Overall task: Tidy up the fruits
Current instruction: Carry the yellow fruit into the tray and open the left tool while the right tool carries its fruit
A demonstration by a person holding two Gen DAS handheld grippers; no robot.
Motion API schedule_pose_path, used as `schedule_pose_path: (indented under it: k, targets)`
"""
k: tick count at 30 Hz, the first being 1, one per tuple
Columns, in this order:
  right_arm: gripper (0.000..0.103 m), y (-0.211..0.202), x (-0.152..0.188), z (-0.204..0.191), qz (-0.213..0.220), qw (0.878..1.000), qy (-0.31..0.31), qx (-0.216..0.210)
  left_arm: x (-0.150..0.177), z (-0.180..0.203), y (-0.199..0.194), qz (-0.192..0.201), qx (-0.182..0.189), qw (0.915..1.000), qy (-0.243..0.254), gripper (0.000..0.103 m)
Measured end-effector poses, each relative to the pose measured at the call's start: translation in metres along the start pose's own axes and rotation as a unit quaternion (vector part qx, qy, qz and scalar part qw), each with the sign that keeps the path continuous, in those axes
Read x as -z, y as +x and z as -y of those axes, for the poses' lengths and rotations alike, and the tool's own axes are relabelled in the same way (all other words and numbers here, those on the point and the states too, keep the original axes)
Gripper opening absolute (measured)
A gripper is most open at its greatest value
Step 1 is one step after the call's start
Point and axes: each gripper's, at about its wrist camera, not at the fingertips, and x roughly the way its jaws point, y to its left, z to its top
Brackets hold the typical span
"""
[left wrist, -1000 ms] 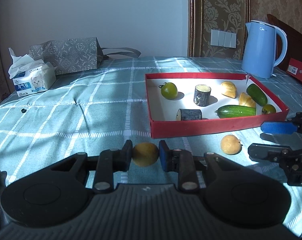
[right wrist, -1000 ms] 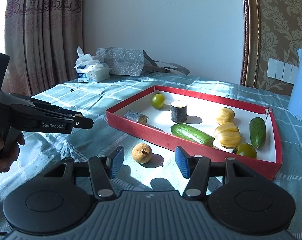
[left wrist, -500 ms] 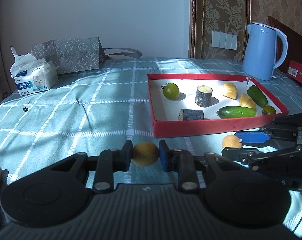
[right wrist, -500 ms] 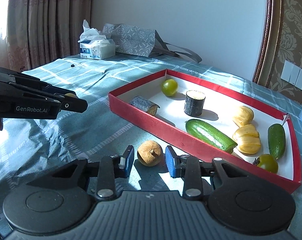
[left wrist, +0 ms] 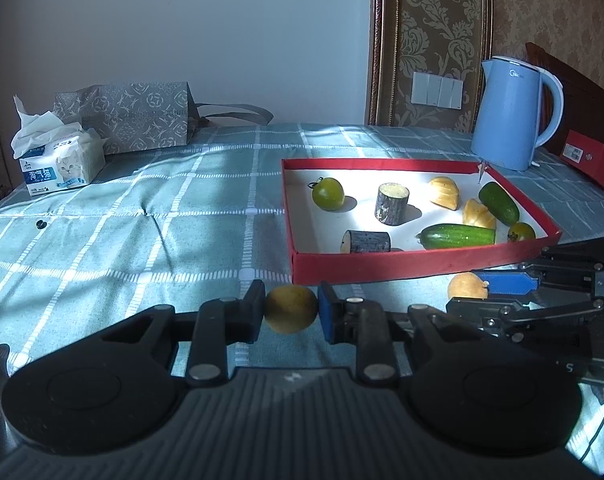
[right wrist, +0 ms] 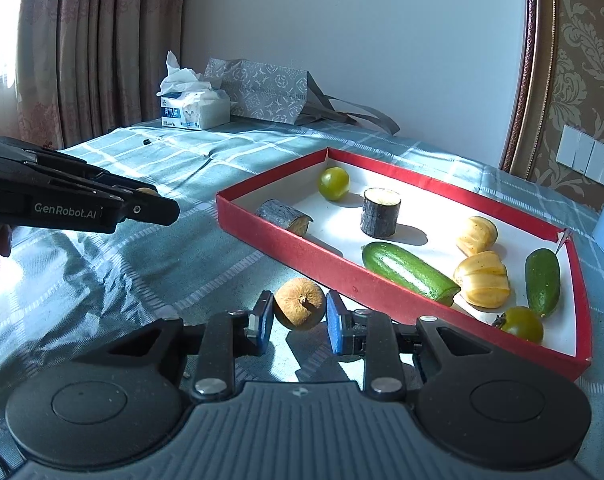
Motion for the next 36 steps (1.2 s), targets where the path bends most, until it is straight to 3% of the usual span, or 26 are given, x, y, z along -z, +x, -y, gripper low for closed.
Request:
schedule_pose_path:
  k: [12, 23, 36]
  targets:
    - [0.027, -0.036, 0.018, 0.017, 0.022, 1.000, 0.021, 0.005, -0.032, 0.033, 0.004, 0.023, 0.027, 0.9990, 0.026, 0.025]
    - [0.027, -0.060, 0.034, 0.033, 0.034, 0.998, 0.053, 0.009, -0.080, 0.102, 0.065, 0.037, 0.071, 0.9940, 0.074, 0.025]
    - [0.027, -0.075, 0.043, 0.050, 0.045, 0.996, 0.077, 0.016, -0.082, 0.140, 0.134, -0.004, 0.043, 0.9935, 0.105, 0.025]
